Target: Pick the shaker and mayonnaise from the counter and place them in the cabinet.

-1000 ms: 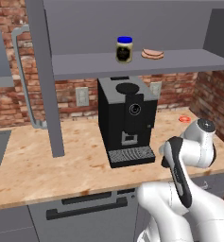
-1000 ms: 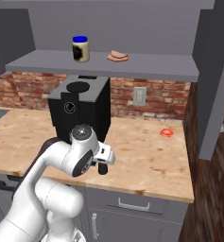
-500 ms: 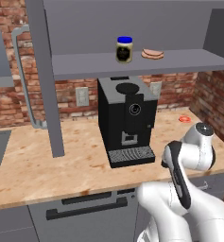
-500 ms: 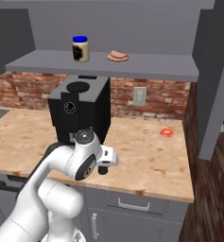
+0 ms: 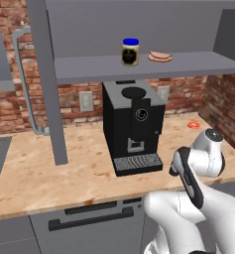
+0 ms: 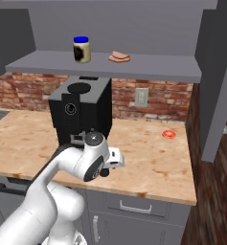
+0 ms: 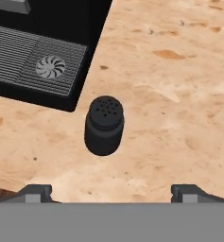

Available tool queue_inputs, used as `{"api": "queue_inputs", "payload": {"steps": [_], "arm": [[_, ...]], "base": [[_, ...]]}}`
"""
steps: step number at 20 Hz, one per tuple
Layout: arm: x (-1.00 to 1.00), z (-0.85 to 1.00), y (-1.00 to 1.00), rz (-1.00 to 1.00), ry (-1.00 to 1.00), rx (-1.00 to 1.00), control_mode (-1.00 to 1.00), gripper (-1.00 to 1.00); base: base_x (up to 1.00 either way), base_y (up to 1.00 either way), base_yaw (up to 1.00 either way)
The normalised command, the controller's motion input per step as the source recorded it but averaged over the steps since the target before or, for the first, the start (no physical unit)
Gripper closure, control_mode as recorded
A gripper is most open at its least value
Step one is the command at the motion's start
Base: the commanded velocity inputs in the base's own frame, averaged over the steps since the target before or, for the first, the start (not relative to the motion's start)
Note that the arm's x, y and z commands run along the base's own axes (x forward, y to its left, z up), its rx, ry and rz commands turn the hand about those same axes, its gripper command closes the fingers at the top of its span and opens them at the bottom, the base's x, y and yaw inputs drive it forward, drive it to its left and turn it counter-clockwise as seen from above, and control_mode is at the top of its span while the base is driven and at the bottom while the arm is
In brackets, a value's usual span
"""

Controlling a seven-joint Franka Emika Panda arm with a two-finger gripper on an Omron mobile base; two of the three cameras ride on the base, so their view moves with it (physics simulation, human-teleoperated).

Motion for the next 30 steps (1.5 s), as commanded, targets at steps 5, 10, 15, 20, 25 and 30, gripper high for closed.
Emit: {"api": "queue_inputs", "payload": {"steps": [5,10,15,20,25,30], "arm": [[0.34,-0.43,0.0,0.07,0.0,0.0,-1.0,-1.0],[0.41,-0.35,0.05,0.04,0.0,0.0,-1.0,-1.0],[0.34,-0.28,0.17,0.02,0.0,0.03,-1.0,-1.0],[0.19,-0.31,0.17,0.02,0.0,0.04,-1.0,-1.0],[0.14,-0.33,0.08,0.02,0.0,0.01,-1.0,-1.0],[0.28,-0.42,0.09,0.03,0.0,0.0,-1.0,1.0]], "base": [[0.0,0.0,0.0],[0.0,0.0,0.0],[0.0,0.0,0.0],[0.0,0.0,0.0],[0.0,0.0,0.0],[0.0,0.0,0.0]]}}
